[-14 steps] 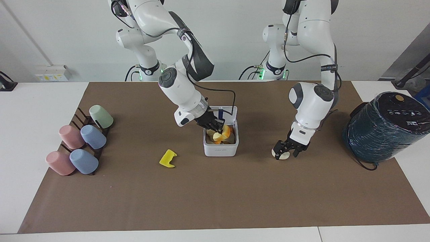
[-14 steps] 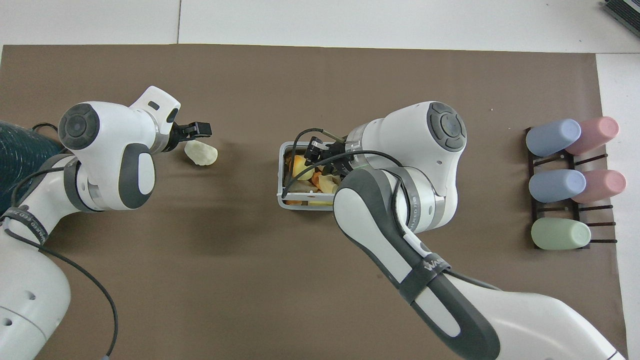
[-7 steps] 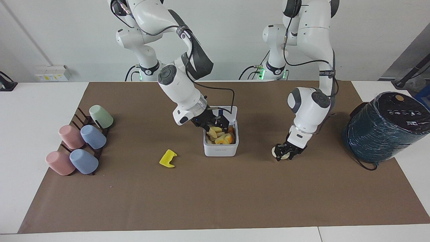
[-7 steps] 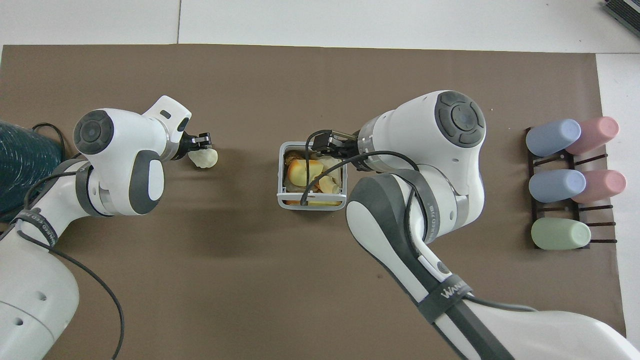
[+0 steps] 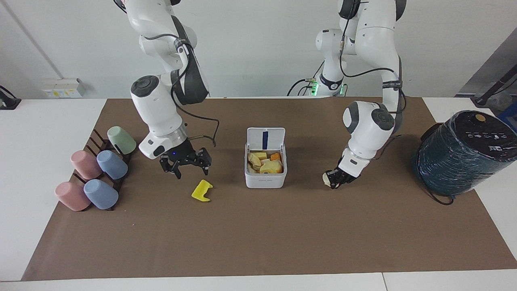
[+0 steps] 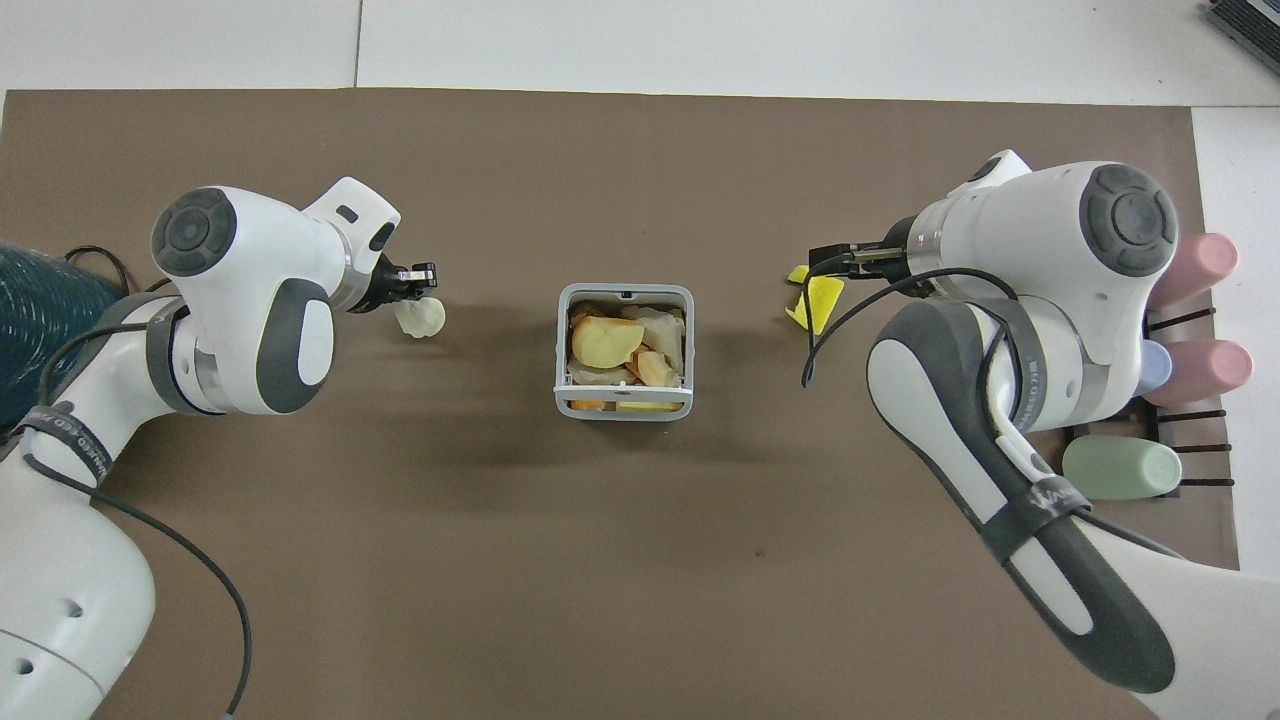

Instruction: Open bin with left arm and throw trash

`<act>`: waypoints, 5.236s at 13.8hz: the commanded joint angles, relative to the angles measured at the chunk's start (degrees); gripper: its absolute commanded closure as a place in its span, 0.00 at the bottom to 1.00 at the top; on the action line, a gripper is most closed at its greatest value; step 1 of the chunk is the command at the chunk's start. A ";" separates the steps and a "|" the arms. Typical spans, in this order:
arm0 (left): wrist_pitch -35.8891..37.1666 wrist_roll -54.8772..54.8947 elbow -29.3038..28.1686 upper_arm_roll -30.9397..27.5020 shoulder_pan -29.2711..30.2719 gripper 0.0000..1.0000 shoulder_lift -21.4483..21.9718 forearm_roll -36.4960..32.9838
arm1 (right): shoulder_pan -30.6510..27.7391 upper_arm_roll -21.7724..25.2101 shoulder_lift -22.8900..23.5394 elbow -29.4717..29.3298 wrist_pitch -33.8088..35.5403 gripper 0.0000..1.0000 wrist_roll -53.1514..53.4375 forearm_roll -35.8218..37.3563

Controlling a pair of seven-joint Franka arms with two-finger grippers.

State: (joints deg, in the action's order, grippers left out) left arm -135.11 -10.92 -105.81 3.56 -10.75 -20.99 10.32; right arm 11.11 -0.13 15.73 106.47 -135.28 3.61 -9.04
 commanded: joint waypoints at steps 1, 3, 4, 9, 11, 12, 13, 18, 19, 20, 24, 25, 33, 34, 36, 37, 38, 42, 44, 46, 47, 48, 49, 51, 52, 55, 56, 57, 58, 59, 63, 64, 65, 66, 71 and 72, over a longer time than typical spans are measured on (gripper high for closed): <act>7.12 -5.84 6.65 -0.66 -2.51 1.00 0.60 -0.65 | -0.12 -0.84 6.39 0.76 -7.87 0.00 -2.29 1.40; 10.81 -12.34 10.25 -0.31 -4.79 1.00 1.99 -0.65 | 0.57 -0.93 9.39 0.76 -9.99 0.00 -2.47 1.40; 12.22 -15.68 11.66 -0.31 -6.72 1.00 2.44 -0.65 | 0.84 -0.93 10.54 0.76 -11.31 0.00 -2.56 1.40; 12.85 -27.40 13.70 -0.31 -15.95 0.97 4.20 -0.74 | 0.58 -0.93 10.55 -0.20 -8.44 1.00 -4.40 1.31; 14.16 -28.19 13.26 -0.31 -18.16 0.81 4.73 -0.74 | -0.12 -0.84 9.06 -1.87 -4.13 1.00 -4.32 1.22; 14.61 -28.19 13.26 -0.31 -18.34 0.58 4.82 -0.74 | -0.56 -0.67 8.10 -2.84 -1.76 1.00 -4.40 1.22; 14.61 -28.19 13.35 -0.31 -18.69 0.44 4.82 -0.74 | -1.69 -0.66 7.04 -3.89 0.70 1.00 -4.40 1.22; 14.61 -28.02 13.70 -0.75 -17.99 0.15 4.90 -0.83 | -4.87 -1.10 0.01 -7.06 12.39 1.00 -1.88 0.08; 14.70 -27.76 13.79 -1.09 -17.47 0.15 4.99 -0.91 | -4.26 -1.45 -1.13 -7.06 14.15 1.00 1.89 -0.36; 15.13 -27.41 13.96 -1.53 -15.98 0.15 5.25 -1.96 | -3.38 -1.89 -2.10 -7.06 15.21 1.00 6.62 -3.58; 23.20 -18.39 16.86 -1.98 -6.59 0.15 5.34 -6.36 | 1.71 -3.39 -2.55 -6.71 11.99 1.00 20.52 -13.00; 26.01 -14.52 18.08 -2.06 -4.13 0.15 5.34 -6.45 | 3.38 -3.56 -2.37 -6.45 9.36 1.00 24.39 -14.58; 39.38 5.02 19.59 -2.06 6.80 0.15 12.98 -11.28 | 12.70 -3.48 1.40 -2.67 -2.51 0.63 34.44 -15.57; 41.13 5.90 19.50 -2.06 6.88 0.15 14.12 -12.07 | 13.06 -3.56 1.93 -2.06 -4.10 0.52 34.44 -15.57; 43.34 7.30 19.32 -2.06 7.59 0.15 15.88 -13.83 | 13.94 -3.56 2.28 -1.97 -5.43 0.37 34.53 -15.57; 44.57 8.71 19.24 -2.06 7.59 0.14 16.59 -14.71 | 13.94 -3.56 2.37 -2.05 -5.43 0.27 34.53 -15.57; 45.45 9.59 18.54 -2.06 7.85 0.14 17.46 -15.24 | 14.11 -3.48 2.37 -2.23 -5.52 0.07 34.53 -15.57; 44.67 9.86 16.60 -2.06 8.73 0.00 18.97 -15.24 | 13.60 -2.69 -1.57 -3.46 -3.68 0.00 34.18 -11.11; 44.67 9.86 16.51 -2.06 8.73 0.00 18.97 -15.24 | 10.97 -2.60 -3.94 -5.64 1.21 0.00 34.18 -2.61; 44.49 9.78 16.42 -2.06 8.73 0.00 18.97 -15.15 | 7.89 -2.69 -5.97 -8.28 8.68 0.00 33.66 7.67; 44.93 9.43 16.42 -2.06 8.73 0.00 19.05 -15.15 | 6.31 -2.86 -7.11 -8.82 11.07 0.00 32.70 11.81; 44.76 9.16 16.42 -2.06 8.64 0.00 19.06 -15.15 | 4.73 -2.86 -8.25 -8.91 12.66 0.00 30.51 13.77; 44.67 9.16 16.42 -1.98 8.56 0.00 19.06 -15.15 | 3.15 -2.77 -9.31 -8.91 14.33 0.00 27.36 13.88; 44.76 9.07 16.42 -1.98 8.38 0.00 19.06 -15.15 | -0.98 -2.86 -11.76 -8.91 18.19 0.00 19.72 13.70; 44.76 9.07 16.42 -1.98 8.47 0.00 19.06 -15.15 | -2.83 -2.77 -12.82 -8.91 20.47 0.00 16.11 13.18; 44.76 9.07 16.42 -2.06 8.64 0.00 19.06 -15.15 | -9.06 -3.56 -15.81 -10.91 31.69 0.00 9.77 12.73; 44.76 9.07 16.42 -2.06 8.64 0.00 19.06 -15.15 | -10.13 -3.48 -15.82 -13.19 37.31 0.00 7.14 12.56; 44.76 9.07 16.42 -1.98 8.64 0.00 19.06 -15.15 | -10.66 -3.13 -15.82 -14.78 40.68 0.00 4.94 11.86; 44.76 9.07 16.42 -1.98 8.64 0.00 19.06 -15.15 | -10.93 -2.60 -16.17 -15.06 42.45 0.00 3.78 11.59; 44.76 9.07 16.42 -1.98 8.56 0.00 19.06 -15.15 | -11.72 -2.42 -16.87 -14.97 43.69 0.00 3.51 11.50; 44.76 9.07 16.42 -2.06 8.64 0.00 19.06 -15.15 | -5.59 4.94 -17.40 -14.89 45.19 0.00 3.59 11.50; 44.76 9.07 16.42 -1.98 8.64 0.00 19.06 -15.15 | -5.66 5.22 -17.40 -14.71 45.19 0.00 3.51 11.42; 44.76 9.07 16.42 -1.98 8.64 0.00 19.06 -15.15 | -5.75 5.14 -17.40 -14.62 45.11 0.00 3.51 11.42; 44.76 9.07 16.42 -1.98 8.64 0.00 19.06 -15.15 | -5.66 4.96 -17.49 -14.62 45.19 0.00 3.68 11.42; 44.41 8.98 16.51 -2.06 8.64 0.00 19.06 -15.15 | -6.19 5.14 -17.58 -15.24 49.31 0.00 3.60 6.67; 44.23 9.16 16.51 -1.98 8.64 0.00 19.06 -14.98 | -6.01 4.79 -17.66 -15.50 51.50 0.00 3.33 7.37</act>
State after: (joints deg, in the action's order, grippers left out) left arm -90.17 -1.85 -87.49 1.18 -2.53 -3.55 -3.64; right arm 5.40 4.62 -1.61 91.63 -87.12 8.52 -0.82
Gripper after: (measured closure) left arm 0.000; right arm 0.000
